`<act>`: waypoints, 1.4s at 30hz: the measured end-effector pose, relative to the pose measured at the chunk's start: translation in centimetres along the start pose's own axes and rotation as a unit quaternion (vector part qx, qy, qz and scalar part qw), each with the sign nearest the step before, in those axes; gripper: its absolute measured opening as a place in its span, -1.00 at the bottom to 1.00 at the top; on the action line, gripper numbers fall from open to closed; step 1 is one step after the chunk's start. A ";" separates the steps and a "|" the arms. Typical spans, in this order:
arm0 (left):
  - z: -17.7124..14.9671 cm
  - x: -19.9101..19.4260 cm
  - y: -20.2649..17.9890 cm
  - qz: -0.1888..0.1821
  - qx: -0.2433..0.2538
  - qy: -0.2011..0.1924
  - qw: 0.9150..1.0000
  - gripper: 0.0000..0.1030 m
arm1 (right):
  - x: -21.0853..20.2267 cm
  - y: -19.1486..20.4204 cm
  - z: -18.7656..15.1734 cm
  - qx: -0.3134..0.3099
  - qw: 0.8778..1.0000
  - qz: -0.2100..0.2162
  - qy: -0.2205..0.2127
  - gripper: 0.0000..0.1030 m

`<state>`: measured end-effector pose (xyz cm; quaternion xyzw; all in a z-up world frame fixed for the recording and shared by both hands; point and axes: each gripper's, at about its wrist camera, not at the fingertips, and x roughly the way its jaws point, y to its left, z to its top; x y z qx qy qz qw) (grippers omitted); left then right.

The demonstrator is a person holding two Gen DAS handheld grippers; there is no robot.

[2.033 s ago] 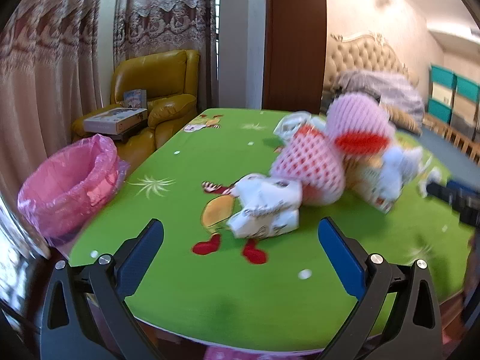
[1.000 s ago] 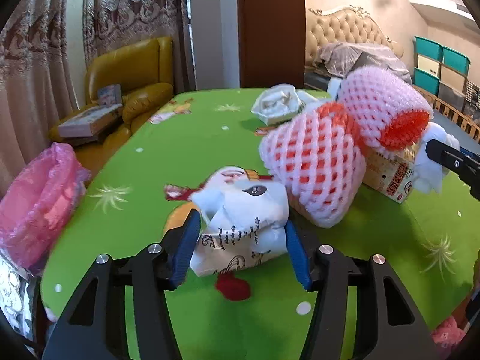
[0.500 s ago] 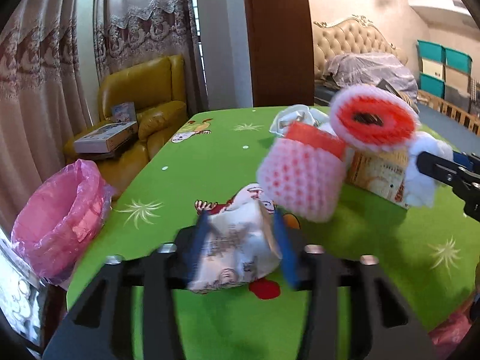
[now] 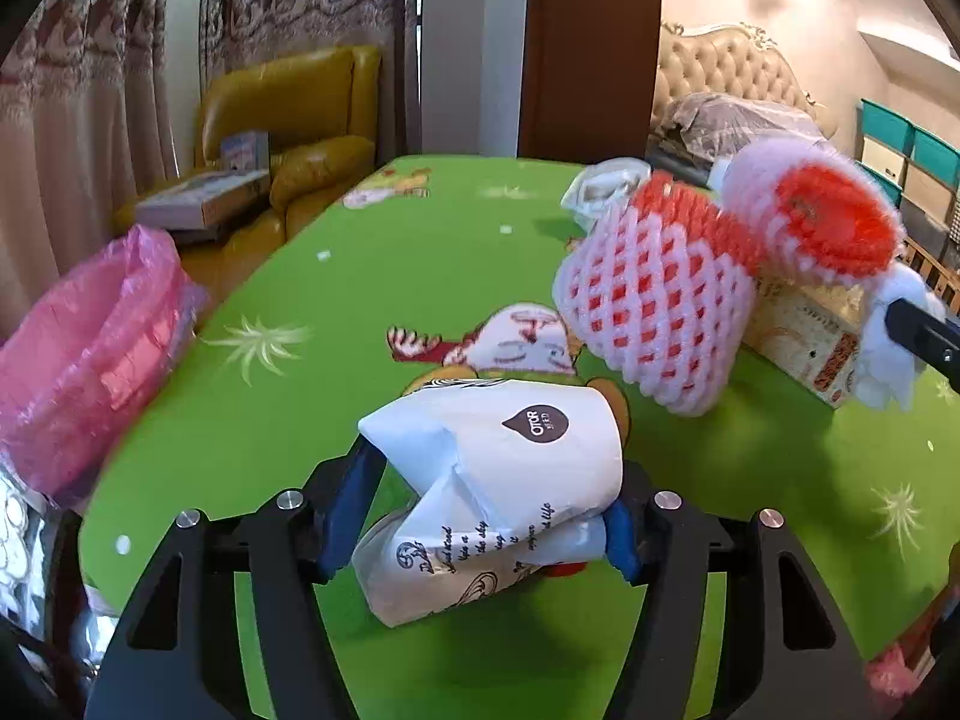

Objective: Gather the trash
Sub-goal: 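Carry the paper bag and tissue with both grippers over the pink-lined bin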

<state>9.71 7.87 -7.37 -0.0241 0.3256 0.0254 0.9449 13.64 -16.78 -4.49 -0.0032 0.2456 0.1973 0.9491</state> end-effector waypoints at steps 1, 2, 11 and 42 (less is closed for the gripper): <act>0.1 -0.6 0.0 0.004 0.004 -0.010 1.000 0.15 | -0.1 0.1 0.0 -0.001 1.000 0.003 0.000 -0.14; 0.2 -1.1 0.0 0.008 0.007 -0.018 1.000 0.15 | -0.4 0.3 0.1 -0.005 1.000 0.008 -0.003 -0.14; 0.5 -4.9 0.6 0.042 0.025 -0.060 0.997 0.15 | -2.0 2.9 1.2 -0.040 0.998 0.041 -0.023 -0.14; -1.8 -4.0 0.5 0.006 0.023 -0.033 0.999 0.16 | -3.3 3.6 2.2 -0.040 0.998 0.028 -0.033 -0.13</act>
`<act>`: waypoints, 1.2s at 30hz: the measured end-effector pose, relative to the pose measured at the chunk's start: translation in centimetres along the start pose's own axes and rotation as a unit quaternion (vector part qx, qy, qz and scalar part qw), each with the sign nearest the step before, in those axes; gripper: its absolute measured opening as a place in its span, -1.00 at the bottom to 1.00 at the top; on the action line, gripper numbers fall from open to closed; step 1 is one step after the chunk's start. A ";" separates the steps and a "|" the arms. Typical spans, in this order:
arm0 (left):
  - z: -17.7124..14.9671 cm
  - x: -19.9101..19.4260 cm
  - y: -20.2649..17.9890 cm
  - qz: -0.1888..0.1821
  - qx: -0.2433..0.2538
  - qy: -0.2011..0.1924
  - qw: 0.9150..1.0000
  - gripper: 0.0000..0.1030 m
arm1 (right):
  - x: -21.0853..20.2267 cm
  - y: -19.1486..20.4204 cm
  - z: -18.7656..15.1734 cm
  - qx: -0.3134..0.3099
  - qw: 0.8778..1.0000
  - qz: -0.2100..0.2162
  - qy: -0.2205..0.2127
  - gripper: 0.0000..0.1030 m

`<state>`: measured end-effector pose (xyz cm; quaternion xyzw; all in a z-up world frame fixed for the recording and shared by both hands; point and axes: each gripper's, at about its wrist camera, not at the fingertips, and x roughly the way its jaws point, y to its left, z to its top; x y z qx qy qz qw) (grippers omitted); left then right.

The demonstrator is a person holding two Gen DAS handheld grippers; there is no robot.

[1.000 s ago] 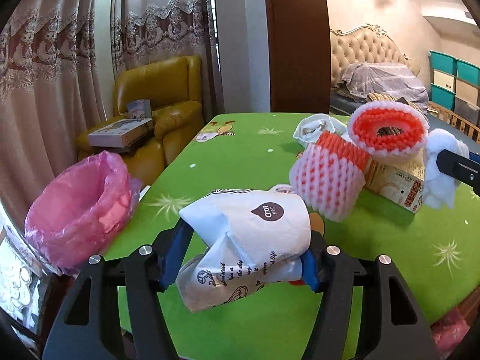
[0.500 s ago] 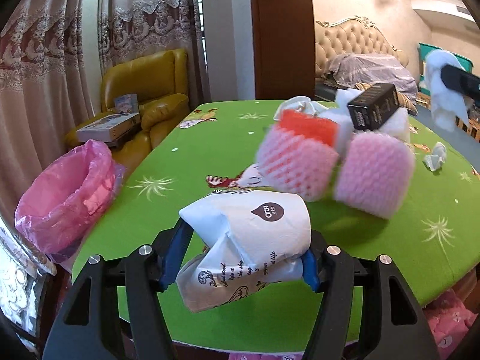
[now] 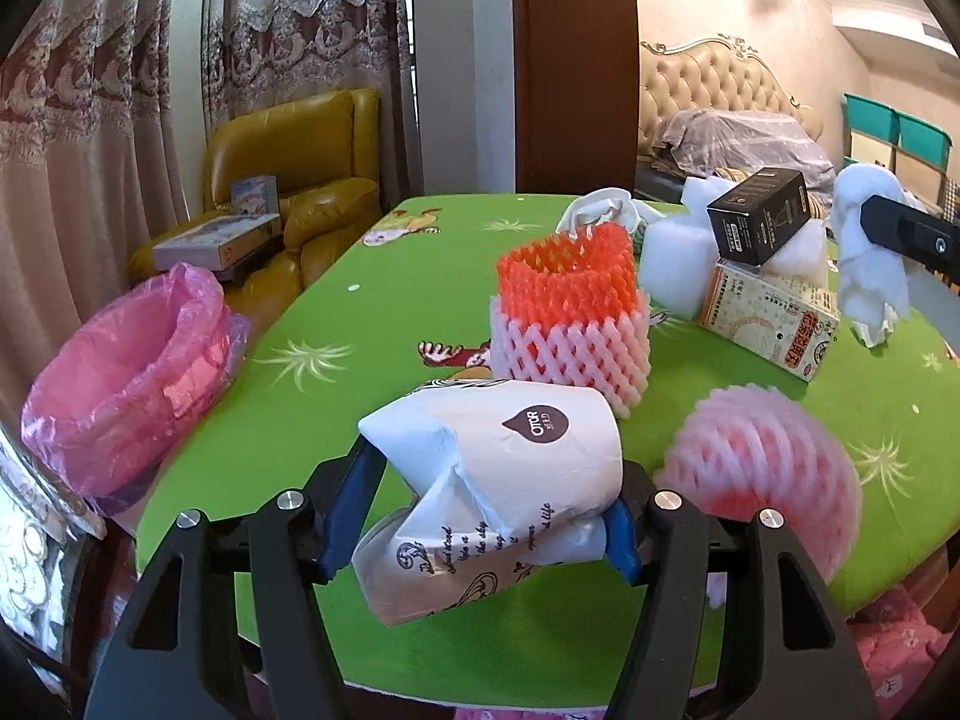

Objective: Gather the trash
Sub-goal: 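Carry the paper bag and tissue with both grippers over the pink-lined bin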

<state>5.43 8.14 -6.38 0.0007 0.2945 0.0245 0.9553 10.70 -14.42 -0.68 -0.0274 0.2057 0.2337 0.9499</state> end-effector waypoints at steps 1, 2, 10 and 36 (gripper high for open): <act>-0.2 0.0 -0.2 -0.003 -0.001 0.001 1.000 0.16 | 0.1 0.0 -0.1 0.001 1.000 0.000 0.003 -0.13; -0.3 0.0 -0.3 -0.004 0.001 0.001 1.000 0.16 | 0.2 0.0 -0.1 0.001 1.000 0.000 0.004 -0.13; 1.0 -1.7 1.9 0.028 -0.002 -0.033 0.999 0.18 | 0.7 1.3 1.1 -0.019 1.000 0.011 0.003 -0.13; 4.6 -4.9 27.7 0.154 -0.090 -0.035 0.983 0.20 | 14.8 24.8 7.8 -0.133 0.968 0.199 0.077 -0.11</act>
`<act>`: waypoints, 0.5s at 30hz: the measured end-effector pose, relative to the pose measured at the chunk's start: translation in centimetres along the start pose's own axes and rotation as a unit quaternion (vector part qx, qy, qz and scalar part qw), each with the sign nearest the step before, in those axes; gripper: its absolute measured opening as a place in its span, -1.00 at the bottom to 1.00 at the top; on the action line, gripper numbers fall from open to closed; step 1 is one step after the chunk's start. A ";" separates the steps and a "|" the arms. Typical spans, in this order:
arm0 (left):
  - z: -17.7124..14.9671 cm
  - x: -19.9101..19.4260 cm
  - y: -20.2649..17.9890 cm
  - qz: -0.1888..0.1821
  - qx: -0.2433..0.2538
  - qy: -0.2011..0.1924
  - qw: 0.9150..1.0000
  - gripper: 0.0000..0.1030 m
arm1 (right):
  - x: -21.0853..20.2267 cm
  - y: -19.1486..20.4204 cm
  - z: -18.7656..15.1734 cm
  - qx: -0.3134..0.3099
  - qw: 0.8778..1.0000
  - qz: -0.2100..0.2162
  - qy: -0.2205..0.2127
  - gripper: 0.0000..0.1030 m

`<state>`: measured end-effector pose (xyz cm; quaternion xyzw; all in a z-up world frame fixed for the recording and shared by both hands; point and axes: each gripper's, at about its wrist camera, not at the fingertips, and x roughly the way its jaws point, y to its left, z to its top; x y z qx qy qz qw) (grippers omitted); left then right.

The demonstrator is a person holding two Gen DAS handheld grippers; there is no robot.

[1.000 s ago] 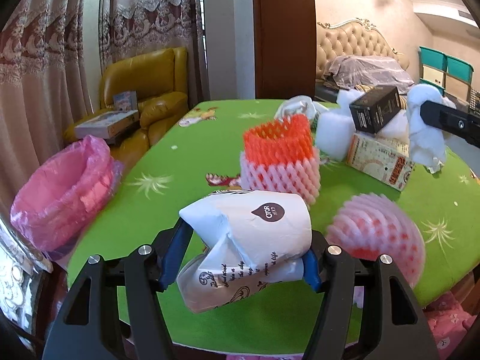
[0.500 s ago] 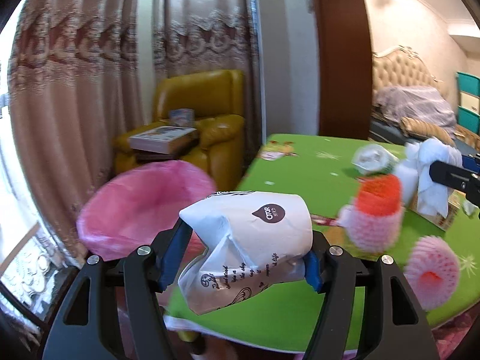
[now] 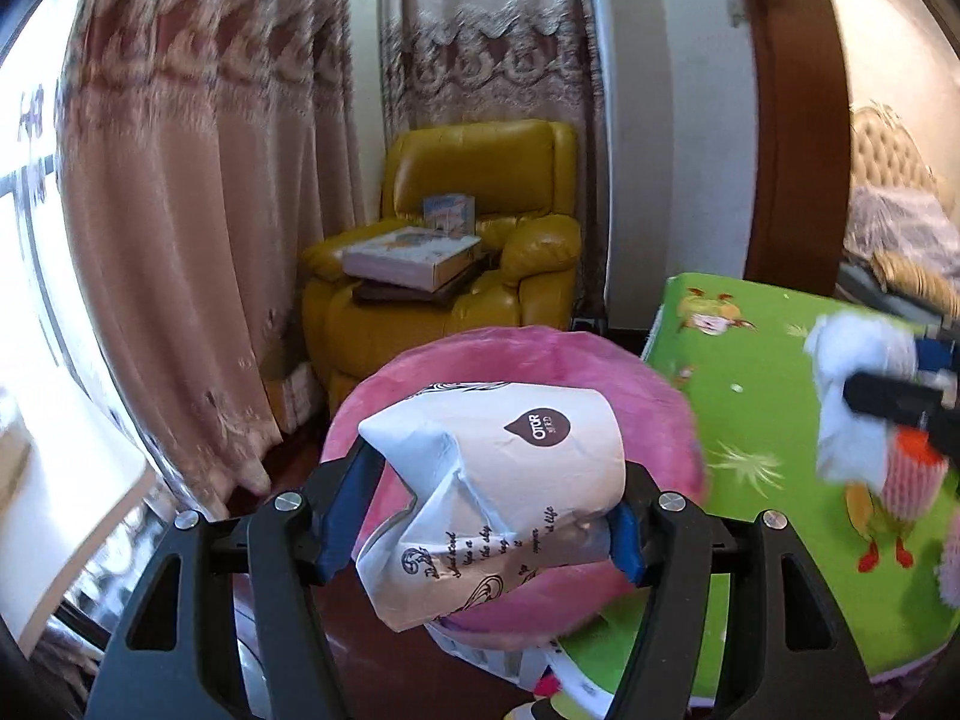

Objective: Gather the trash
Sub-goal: 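Carry the paper bag and tissue with both grippers over the pink-lined bin, then open both grippers to drop the bag and tissue into the bin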

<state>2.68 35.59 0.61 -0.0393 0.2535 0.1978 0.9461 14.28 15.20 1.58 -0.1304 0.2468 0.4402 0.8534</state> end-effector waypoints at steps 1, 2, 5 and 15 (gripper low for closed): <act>0.3 0.6 1.1 -0.006 -0.011 0.005 1.000 0.20 | 0.9 0.5 0.3 -0.002 1.000 0.008 0.000 -0.11; 0.6 1.1 2.0 -0.009 -0.020 0.008 1.000 0.20 | 1.9 0.9 0.7 -0.005 1.000 0.012 0.002 -0.11; 1.6 3.0 4.2 -0.020 -0.031 0.021 0.999 0.20 | 4.2 2.1 1.7 -0.024 1.000 0.011 0.007 -0.11; 4.8 7.8 6.0 -0.070 -0.055 0.054 0.995 0.55 | 9.4 3.9 2.9 -0.038 0.999 0.017 0.026 0.58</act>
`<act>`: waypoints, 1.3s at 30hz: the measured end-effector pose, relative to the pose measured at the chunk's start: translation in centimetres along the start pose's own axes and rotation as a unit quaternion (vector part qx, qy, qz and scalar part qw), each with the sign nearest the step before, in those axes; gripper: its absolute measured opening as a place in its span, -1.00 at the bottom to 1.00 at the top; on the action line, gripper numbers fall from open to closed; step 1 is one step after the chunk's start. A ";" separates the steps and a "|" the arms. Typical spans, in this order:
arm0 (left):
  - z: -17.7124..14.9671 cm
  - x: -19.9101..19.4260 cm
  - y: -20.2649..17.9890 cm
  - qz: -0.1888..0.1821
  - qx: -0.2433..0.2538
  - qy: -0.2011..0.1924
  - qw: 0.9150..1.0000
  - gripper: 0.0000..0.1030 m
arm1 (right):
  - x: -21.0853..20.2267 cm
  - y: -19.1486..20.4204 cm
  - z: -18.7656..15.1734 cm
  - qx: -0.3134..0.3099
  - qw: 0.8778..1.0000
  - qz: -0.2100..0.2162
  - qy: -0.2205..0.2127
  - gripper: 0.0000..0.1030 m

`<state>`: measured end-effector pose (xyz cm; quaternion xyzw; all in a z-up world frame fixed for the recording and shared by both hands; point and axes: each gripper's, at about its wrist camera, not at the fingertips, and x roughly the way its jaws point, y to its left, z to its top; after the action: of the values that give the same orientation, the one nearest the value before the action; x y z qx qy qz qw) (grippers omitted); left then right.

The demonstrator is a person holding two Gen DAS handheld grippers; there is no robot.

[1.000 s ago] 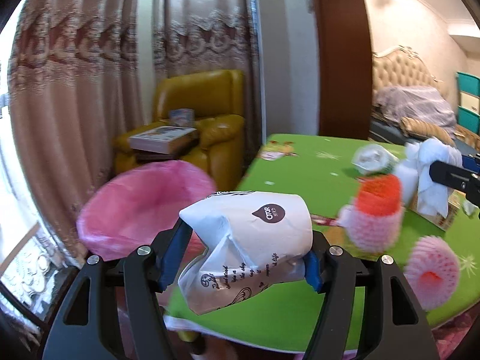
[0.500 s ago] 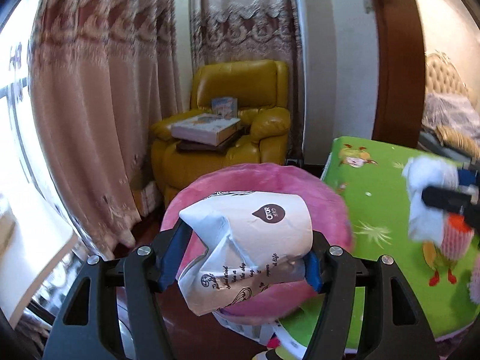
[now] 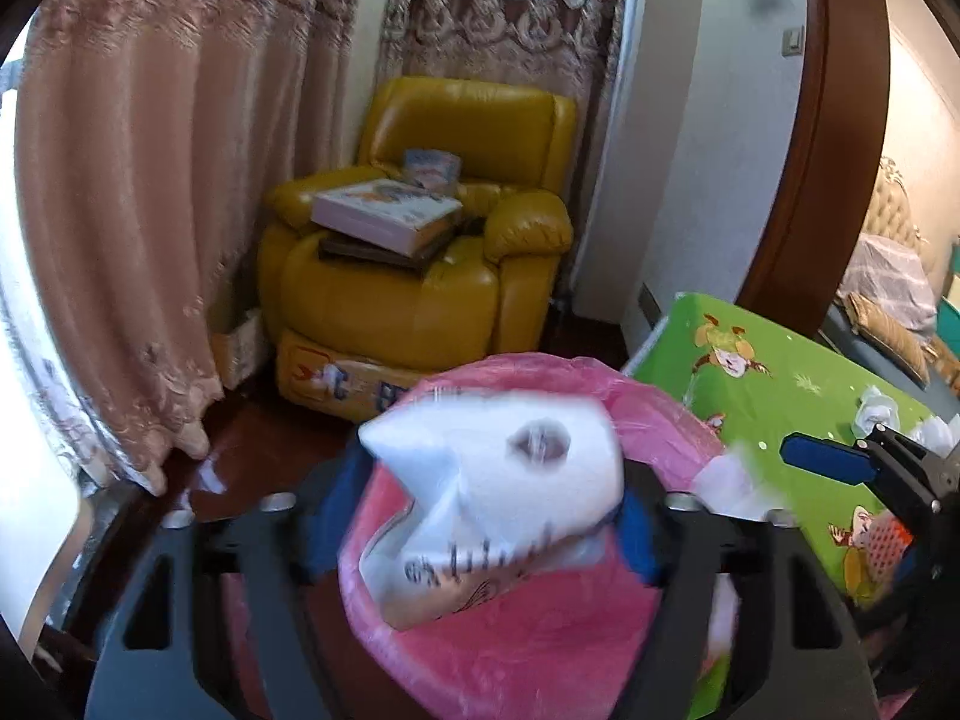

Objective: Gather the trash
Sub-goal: 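Open both grippers to drop the bag and tissue into the bin, then grasp the pink foam fruit net with the left gripper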

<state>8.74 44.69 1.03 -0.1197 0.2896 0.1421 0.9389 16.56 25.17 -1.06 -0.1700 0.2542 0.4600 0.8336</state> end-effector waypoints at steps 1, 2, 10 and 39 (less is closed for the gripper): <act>0.3 0.3 -0.1 0.015 -0.003 -0.004 1.000 0.66 | -0.3 -0.2 -0.1 0.005 1.000 0.001 0.000 0.58; 0.4 0.3 0.0 0.020 -0.004 -0.006 1.000 0.66 | -0.7 -0.3 -0.1 0.007 1.000 0.003 -0.001 0.58; -0.5 -4.1 -3.9 0.088 0.015 -0.069 0.994 0.75 | -9.9 -2.8 -2.1 0.055 0.997 -0.033 -0.047 0.58; -19.1 -9.5 -36.3 -0.202 0.187 -0.001 0.961 0.75 | -33.1 -22.8 -30.6 0.279 0.909 -0.308 -0.024 0.58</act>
<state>3.68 3.17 -3.65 0.0019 0.2795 -0.1070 0.9542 13.05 -24.98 -5.60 0.0106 0.2867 0.0946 0.9533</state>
